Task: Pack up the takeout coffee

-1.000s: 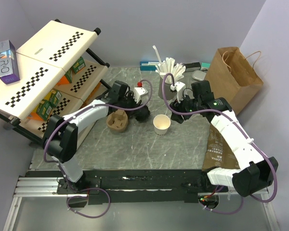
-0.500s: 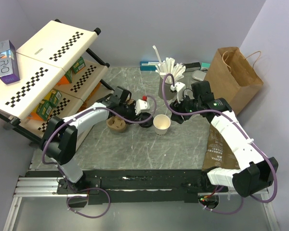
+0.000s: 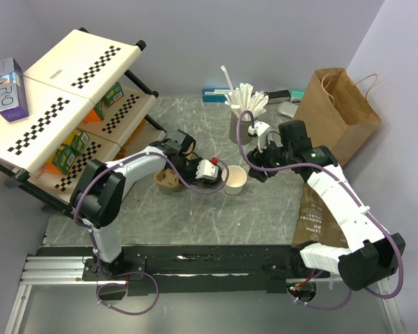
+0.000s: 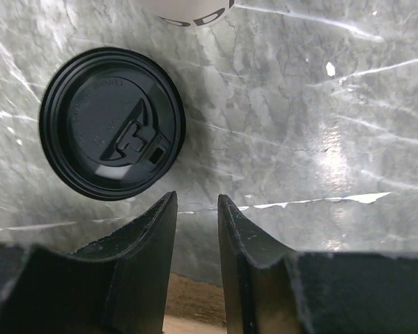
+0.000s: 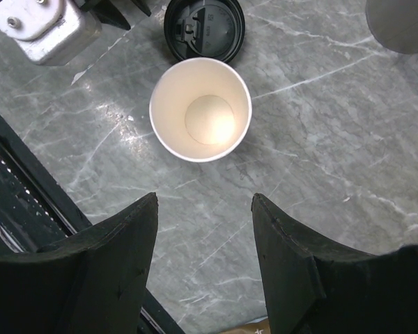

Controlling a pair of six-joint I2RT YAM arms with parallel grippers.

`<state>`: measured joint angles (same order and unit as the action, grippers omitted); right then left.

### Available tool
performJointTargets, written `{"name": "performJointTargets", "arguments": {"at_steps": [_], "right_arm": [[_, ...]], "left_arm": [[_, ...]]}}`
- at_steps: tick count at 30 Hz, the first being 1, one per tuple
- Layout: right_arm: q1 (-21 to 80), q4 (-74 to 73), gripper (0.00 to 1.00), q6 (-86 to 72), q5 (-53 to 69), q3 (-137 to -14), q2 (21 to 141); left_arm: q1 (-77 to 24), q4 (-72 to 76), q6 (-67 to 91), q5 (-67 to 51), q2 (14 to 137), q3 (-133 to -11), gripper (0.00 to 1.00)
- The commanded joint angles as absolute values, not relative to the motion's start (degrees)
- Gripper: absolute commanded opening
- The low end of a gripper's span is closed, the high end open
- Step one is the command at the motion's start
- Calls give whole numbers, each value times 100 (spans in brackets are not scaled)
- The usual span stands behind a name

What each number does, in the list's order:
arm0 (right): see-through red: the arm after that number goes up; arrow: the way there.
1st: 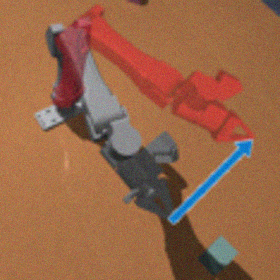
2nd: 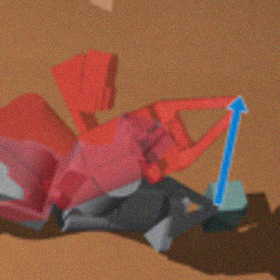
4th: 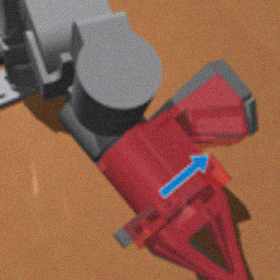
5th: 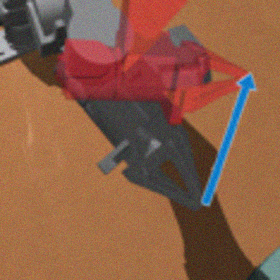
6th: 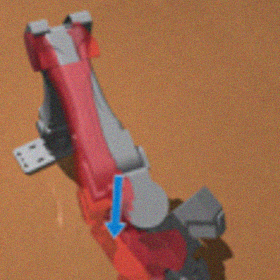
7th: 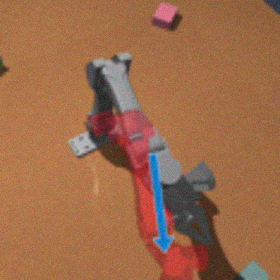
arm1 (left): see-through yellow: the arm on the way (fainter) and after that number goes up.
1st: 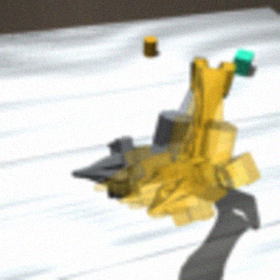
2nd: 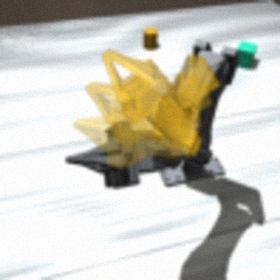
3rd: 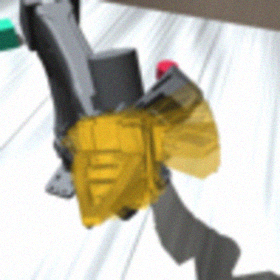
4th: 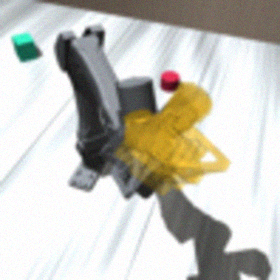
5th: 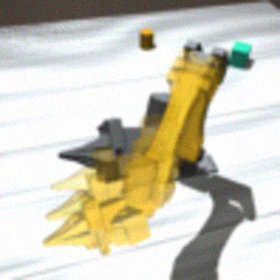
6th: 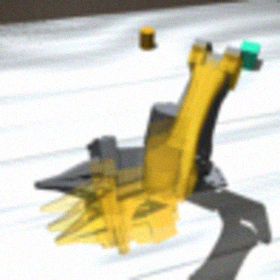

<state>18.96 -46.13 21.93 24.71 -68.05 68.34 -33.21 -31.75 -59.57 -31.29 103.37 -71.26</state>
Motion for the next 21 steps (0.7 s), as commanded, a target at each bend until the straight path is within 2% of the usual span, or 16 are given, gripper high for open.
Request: {"name": "performJointTargets", "arguments": {"at_steps": [1,12,21], "right_arm": [[1846,-4588,63,2180,2452,-6741,6645],[1802,-4544,63,2162,2461,-6785,6688],[1784,-4728,63,2232,2470,-6873,6715]], "left_arm": [[-3401,-3164,-6521,-3182,10388,-7426,36],[-3480,-3550,-6961,-3173,10678,-7752,38],[-3533,-3402,-7146,-3006,10995,-7954,35]]}}
